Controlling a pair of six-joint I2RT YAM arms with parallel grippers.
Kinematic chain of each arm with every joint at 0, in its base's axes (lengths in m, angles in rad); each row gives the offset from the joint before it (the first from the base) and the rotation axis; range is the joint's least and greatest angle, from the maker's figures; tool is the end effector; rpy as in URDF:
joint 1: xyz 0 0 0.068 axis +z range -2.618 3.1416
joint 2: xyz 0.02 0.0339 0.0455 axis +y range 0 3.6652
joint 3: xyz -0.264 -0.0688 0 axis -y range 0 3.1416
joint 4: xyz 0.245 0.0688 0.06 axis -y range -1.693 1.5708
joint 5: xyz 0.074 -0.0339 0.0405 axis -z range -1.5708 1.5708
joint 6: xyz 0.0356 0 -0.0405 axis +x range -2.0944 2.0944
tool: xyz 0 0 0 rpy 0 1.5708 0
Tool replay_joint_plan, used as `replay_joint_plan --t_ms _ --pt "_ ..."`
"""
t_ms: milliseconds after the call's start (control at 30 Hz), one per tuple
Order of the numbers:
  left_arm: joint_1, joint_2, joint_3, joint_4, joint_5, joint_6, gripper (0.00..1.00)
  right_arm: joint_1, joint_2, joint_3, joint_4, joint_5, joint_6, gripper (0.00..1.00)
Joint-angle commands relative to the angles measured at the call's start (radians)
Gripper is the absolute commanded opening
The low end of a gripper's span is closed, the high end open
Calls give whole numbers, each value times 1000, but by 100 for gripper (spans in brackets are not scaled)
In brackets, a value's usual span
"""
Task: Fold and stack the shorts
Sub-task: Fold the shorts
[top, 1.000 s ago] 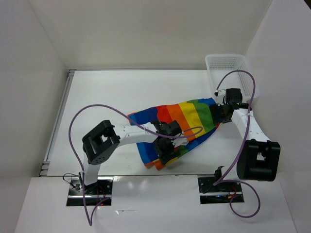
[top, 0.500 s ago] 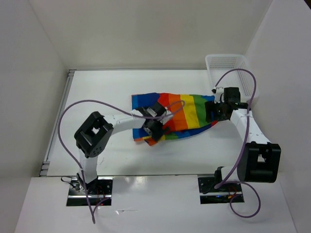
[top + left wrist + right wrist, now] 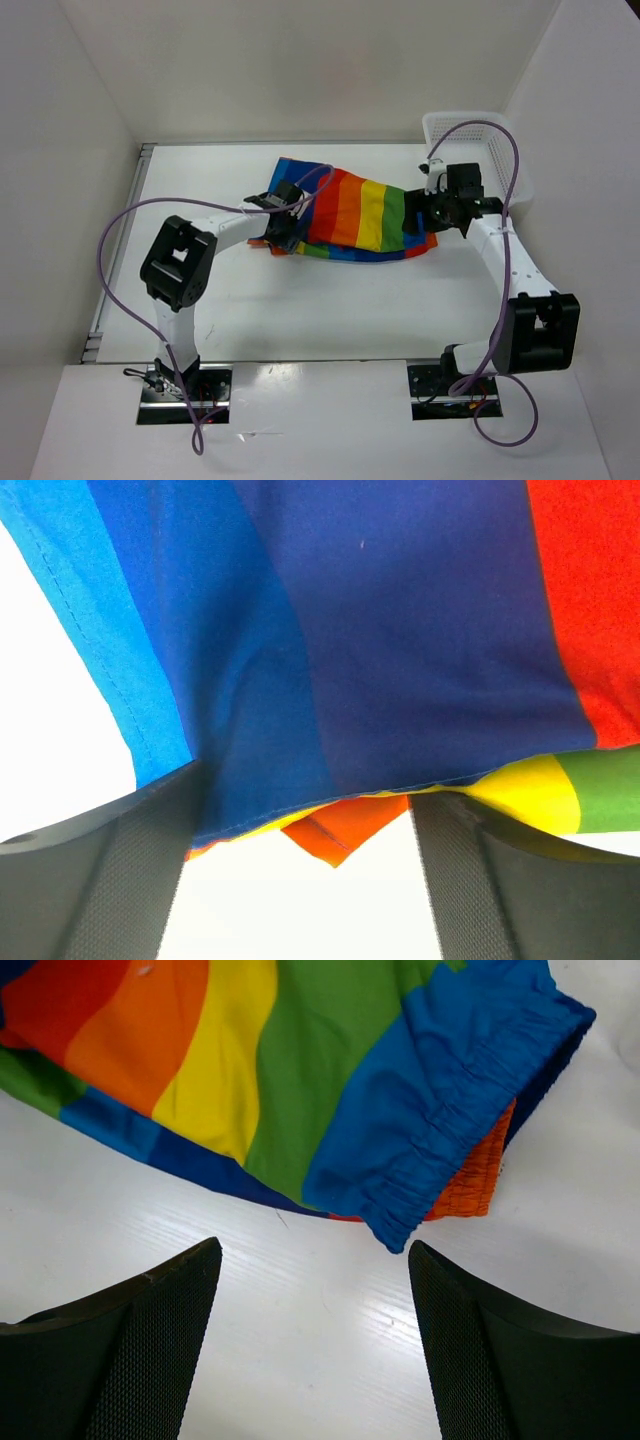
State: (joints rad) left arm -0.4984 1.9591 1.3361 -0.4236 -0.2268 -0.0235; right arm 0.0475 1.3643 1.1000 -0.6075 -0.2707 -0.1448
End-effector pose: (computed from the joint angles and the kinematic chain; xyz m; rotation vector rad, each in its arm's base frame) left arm 0.3625 -0.1882 0.1695 0.5297 2.5233 0.1052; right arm 0.2869 0.0232 0.2829 -0.3515 2.3945 0.2859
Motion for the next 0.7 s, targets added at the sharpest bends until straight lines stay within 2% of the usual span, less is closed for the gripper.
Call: replay_joint_plan --t_ms 0,100,267,367,467,500,533,600,667 --pt "37 63 -54 -73 -5 23 85 28 19 58 2 4 17 80" --pt "96 63 -17 -96 6 23 75 81 67 142 -8 47 73 80" --pt "225 77 15 -106 6 23 67 115 179 368 -6 28 140 80" --pt "261 60 15 -106 30 23 67 162 260 440 15 102 130 80" --pt "261 18 3 -118 79 23 73 201 320 515 15 136 134 80" --pt "261 6 -6 -127 114 23 75 201 320 515 15 101 177 80" --pt "250 -26 -20 -142 138 23 82 201 320 515 15 90 189 80" --pt "238 -64 -32 -170 182 23 91 201 300 465 15 77 198 80" --pt "228 -159 -32 -208 216 23 100 201 263 343 5 -5 208 80"
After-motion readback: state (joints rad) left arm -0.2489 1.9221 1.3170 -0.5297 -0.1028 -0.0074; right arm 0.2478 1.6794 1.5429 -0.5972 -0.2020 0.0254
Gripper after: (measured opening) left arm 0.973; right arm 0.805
